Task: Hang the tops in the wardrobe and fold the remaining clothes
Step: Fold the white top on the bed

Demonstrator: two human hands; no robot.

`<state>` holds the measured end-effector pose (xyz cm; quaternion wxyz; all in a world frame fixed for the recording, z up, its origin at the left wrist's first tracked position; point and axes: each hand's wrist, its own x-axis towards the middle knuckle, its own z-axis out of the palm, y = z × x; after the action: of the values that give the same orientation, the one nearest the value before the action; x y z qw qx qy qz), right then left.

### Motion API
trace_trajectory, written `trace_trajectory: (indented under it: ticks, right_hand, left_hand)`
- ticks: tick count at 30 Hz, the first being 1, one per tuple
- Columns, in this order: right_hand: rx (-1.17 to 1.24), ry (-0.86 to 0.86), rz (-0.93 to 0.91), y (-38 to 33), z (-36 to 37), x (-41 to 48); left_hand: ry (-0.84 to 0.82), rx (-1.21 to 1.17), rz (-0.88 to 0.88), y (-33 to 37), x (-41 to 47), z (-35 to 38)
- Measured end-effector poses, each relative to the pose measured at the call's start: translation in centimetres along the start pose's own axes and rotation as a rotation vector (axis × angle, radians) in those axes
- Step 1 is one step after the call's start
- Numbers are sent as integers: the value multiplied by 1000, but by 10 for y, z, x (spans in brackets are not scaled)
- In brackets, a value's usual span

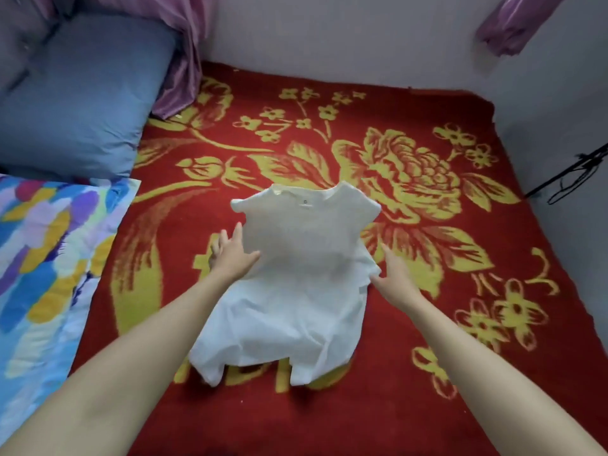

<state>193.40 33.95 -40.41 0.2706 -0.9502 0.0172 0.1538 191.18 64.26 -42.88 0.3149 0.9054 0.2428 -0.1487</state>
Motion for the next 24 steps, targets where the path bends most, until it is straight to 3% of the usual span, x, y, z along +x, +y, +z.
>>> trace_trajectory:
  ticks: [5,12,19,24]
  right_hand:
    - [-84,-142,233,36,41,-10]
    - [-53,-312,411,52,132,-43]
    - [125,-290,746,65,217,-65]
    - [33,-259,836,77,247,-60]
  left_hand:
    - [-152,52,-128,-56,-9,46]
    - [-208,36,-330,-128,-25,106]
    - [-10,-180,-713,-208,-34,146]
    - [25,-196,-564,-228,-35,169]
